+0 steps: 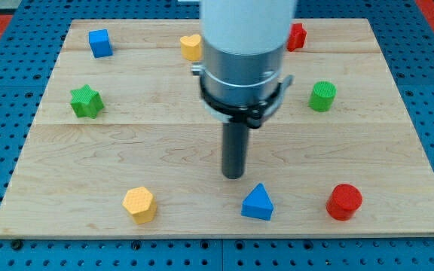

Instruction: Keep yellow hexagon blue triangle and red circle in a horizontal line

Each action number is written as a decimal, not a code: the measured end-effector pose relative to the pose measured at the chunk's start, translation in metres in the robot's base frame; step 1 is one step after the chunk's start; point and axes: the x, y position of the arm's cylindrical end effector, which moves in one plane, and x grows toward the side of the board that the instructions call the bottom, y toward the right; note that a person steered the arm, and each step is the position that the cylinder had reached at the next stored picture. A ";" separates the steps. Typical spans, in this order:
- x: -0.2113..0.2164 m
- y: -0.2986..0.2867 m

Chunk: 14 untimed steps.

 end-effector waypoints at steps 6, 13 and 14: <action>-0.025 -0.160; 0.052 -0.003; 0.039 -0.023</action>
